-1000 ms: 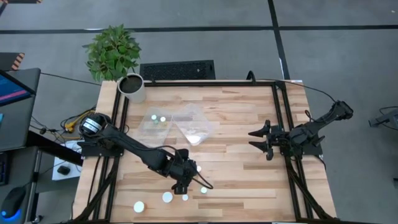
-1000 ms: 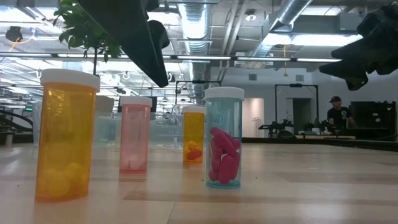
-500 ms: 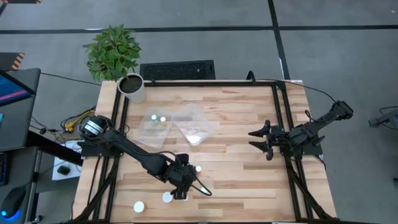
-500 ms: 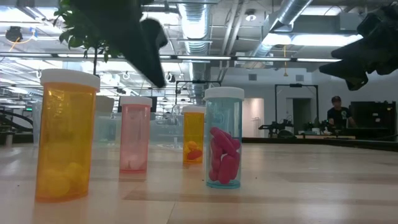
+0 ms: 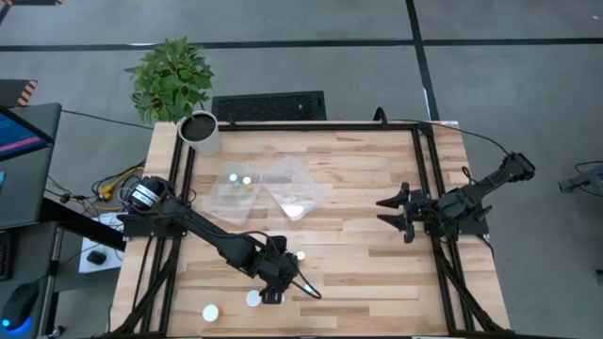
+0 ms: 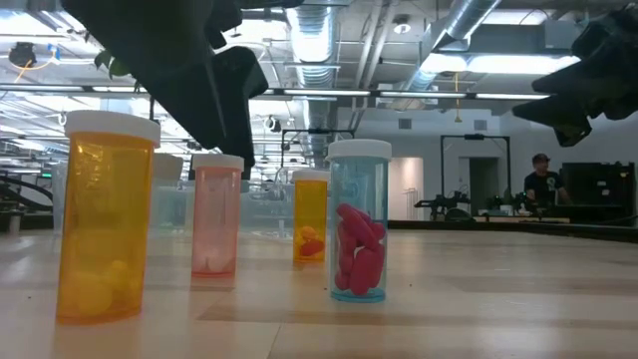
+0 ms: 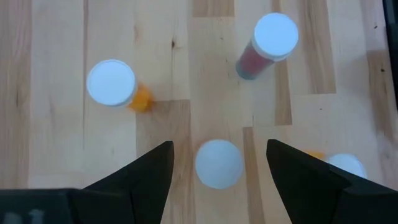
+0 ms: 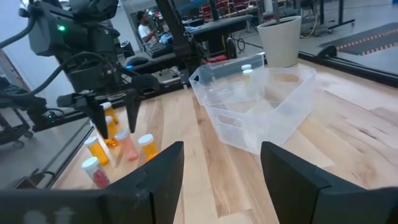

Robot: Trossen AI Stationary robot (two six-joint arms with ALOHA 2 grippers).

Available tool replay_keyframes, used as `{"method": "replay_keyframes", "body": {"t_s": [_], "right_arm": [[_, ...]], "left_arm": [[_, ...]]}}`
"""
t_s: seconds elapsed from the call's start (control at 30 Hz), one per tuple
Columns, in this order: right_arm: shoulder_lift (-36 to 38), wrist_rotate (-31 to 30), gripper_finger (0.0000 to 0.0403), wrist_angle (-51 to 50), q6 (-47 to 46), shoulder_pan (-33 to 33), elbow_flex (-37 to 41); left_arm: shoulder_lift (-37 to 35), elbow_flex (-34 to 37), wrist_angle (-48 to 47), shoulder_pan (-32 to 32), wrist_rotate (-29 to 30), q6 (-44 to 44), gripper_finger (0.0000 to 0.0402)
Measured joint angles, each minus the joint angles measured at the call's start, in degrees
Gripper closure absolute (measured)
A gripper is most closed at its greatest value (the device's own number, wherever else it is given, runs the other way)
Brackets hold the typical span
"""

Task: Pick and place medicine bottles into bin by pill shape (circle, oval)
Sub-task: Put the pink tablet bottle into the left transparent bin

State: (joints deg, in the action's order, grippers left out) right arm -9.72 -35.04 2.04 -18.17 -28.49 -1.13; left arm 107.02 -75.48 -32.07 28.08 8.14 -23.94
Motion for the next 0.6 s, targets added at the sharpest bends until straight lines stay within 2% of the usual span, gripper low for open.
{"method": "replay_keyframes", "body": {"t_s": [0.37,0.6], "right_arm": [[0.0,0.45,0.0177,-0.02,0.04,0.0,0.0],[0.0,0.61,0.0177,-0.02,0.19,0.0,0.0]], "left_arm": [[0.0,0.02,0.06,-0.71,-0.68,0.94,0.0152],[-0.04,2.51,4.76,-1.6,-3.89,-0.17,0.0152]]}}
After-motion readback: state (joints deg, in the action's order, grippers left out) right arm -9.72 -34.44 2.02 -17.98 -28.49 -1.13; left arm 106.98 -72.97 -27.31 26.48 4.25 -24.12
